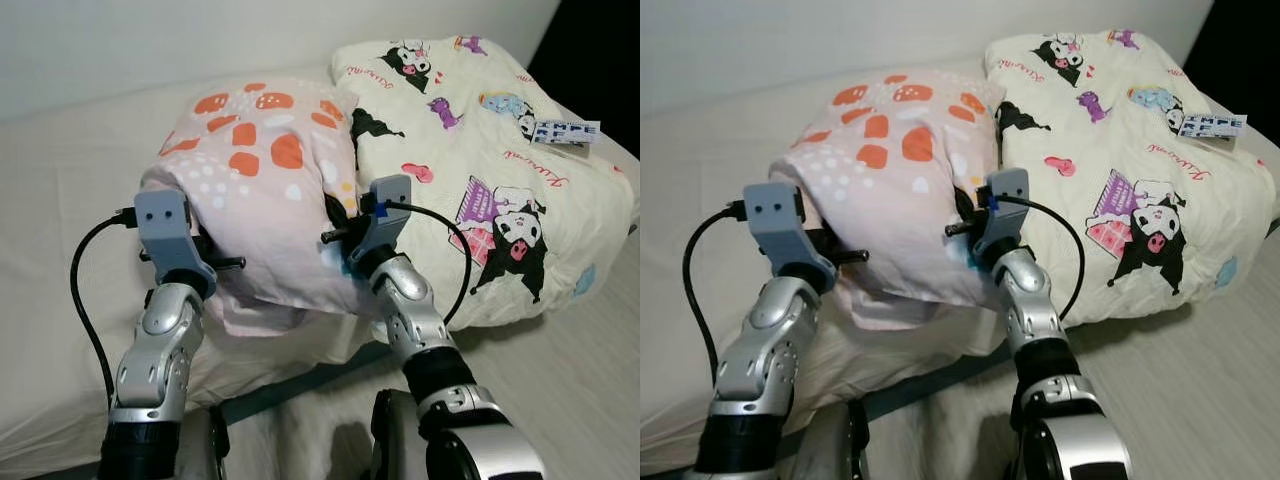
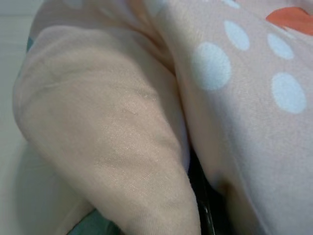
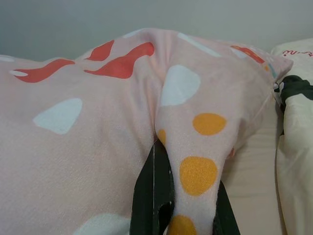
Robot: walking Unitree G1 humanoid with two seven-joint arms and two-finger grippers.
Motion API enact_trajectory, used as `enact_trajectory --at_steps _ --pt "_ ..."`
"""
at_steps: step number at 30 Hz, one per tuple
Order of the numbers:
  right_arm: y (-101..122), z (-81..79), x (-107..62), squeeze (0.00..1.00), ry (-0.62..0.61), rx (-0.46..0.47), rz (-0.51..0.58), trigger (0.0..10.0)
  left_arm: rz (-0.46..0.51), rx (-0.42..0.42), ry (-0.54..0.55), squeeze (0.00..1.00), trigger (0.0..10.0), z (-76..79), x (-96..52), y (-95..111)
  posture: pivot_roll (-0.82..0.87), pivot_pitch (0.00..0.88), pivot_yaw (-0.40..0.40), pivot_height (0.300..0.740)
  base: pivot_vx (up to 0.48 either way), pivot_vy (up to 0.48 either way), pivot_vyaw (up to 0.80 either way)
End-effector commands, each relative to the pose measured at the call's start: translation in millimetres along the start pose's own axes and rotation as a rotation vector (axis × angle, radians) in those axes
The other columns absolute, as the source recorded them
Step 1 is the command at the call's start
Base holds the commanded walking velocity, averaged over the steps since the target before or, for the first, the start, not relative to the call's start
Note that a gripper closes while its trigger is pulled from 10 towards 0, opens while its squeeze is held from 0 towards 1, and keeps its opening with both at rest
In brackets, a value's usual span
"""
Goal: Clean up the room
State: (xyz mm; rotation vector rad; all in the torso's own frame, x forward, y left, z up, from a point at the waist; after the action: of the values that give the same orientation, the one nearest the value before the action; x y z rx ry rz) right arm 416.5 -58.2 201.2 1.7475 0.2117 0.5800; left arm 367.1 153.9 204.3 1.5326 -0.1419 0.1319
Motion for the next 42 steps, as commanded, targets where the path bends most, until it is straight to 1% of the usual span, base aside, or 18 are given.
enact_trajectory --at_steps 1,3,7,15,21,29,32,35,37,42 --pt "4.6 -20.7 5.1 0.0 0.072 -0.015 0.019 10.0 0.02 0.014 -0.081 0.0 10.0 18.7 -0.4 2.4 0.06 0.128 -0.031 0.592 0.0 0.0 0.0" --pt "3.4 -20.1 4.0 0.0 0.068 -0.014 0.016 10.0 0.018 0.017 -0.085 0.0 10.0 19.1 -1.2 1.5 0.06 0.127 -0.032 0.597 0.0 0.0 0.0" --pt "-0.5 -17.3 0.8 0.0 0.056 -0.01 0.004 10.0 -0.009 0.046 -0.059 0.0 10.0 15.2 -2.8 -5.1 0.06 0.124 -0.032 0.612 0.0 0.0 0.0" --pt "-1.8 -15.9 -1.1 0.0 0.052 -0.009 -0.003 10.0 -0.016 0.047 -0.049 0.0 10.0 13.3 -3.5 -8.2 0.06 0.122 -0.031 0.627 0.0 0.0 0.0" --pt "-2.8 -13.9 -2.6 0.0 0.048 -0.009 -0.01 10.0 0.005 0.038 -0.063 0.0 10.0 13.8 -3.6 -5.1 0.06 0.124 -0.032 0.647 0.0 0.0 0.0" --pt "-2.8 -13.6 -2.6 0.0 0.046 -0.008 -0.012 10.0 0.004 0.029 -0.063 0.0 10.0 13.4 -4.1 -5.0 0.06 0.125 -0.033 0.657 0.0 0.0 0.0" --pt "-2.6 -13.7 -2.8 0.0 0.047 -0.006 -0.013 10.0 -0.002 0.019 -0.073 0.0 10.0 11.5 -6.4 -8.6 0.06 0.126 -0.033 0.672 0.0 0.0 0.0" --pt "-2.6 -13.7 -2.8 0.0 0.046 -0.006 -0.013 10.0 -0.003 0.018 -0.075 0.0 10.0 11.0 -6.9 -9.5 0.06 0.127 -0.034 0.677 0.0 0.0 0.0" --pt "-3.0 -12.8 -4.0 0.0 0.044 -0.007 -0.016 10.0 -0.001 -0.004 -0.087 0.0 10.0 10.7 -8.0 -11.0 0.06 0.127 -0.034 0.692 0.0 0.0 0.0" --pt "-3.3 -11.7 -5.0 0.0 0.041 -0.008 -0.018 10.0 0.003 -0.005 -0.089 0.0 10.0 9.9 -8.6 -11.5 0.06 0.129 -0.034 0.707 0.0 0.0 0.0"
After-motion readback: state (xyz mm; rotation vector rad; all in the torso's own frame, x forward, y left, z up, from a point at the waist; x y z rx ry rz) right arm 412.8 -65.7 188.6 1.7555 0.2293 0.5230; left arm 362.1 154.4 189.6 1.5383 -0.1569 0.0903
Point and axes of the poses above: a point about 5 cm out from each wrist's last joint towards the gripper, its own x axis pointing out of the wrist towards the gripper, its own y axis along the axis of the wrist's last joint, z = x × y, the point moved 5 cm from there along x, pointing out of the wrist towards the gripper, and after that the axes turned 7 degrees about x, right-handed, at the moved point
